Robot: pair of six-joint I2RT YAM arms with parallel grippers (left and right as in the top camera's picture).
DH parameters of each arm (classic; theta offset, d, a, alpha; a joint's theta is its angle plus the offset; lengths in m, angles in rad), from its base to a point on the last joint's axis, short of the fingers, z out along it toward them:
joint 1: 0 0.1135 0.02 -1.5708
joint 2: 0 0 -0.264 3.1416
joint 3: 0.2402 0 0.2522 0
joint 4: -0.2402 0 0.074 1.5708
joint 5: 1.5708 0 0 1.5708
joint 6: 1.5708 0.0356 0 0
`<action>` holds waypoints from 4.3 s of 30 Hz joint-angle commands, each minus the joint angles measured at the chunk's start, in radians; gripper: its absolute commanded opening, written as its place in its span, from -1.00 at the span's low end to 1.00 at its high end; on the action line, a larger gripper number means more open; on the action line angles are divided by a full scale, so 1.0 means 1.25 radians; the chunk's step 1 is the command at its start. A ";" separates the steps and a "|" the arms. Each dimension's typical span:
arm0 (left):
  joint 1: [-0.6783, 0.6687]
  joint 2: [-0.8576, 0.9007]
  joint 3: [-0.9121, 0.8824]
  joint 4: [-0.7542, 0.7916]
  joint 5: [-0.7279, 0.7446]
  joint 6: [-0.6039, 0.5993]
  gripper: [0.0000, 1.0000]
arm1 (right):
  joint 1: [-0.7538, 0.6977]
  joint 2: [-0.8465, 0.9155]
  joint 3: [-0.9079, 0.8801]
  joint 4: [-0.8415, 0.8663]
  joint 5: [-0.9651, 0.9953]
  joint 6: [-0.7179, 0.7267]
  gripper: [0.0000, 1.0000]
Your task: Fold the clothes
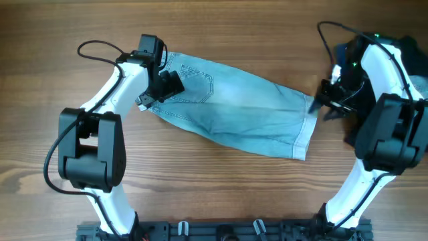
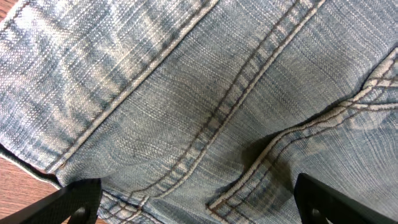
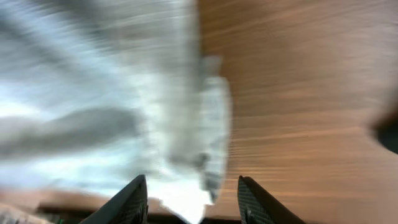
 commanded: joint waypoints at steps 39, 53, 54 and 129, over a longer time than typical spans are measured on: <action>0.288 -0.197 0.013 -0.069 0.139 0.050 0.99 | 0.484 -0.232 -0.193 0.121 -0.009 0.229 -0.12; 0.288 -0.197 0.013 -0.073 0.136 0.049 0.99 | 0.511 -0.362 -0.504 0.492 -0.027 0.388 -0.06; 0.288 -0.197 0.013 -0.073 0.136 0.049 1.00 | 0.511 -0.362 -0.518 0.511 -0.030 0.391 -0.06; 0.288 -0.196 0.013 -0.078 0.128 0.050 1.00 | 0.505 -0.545 -0.523 0.526 -0.083 0.363 -0.07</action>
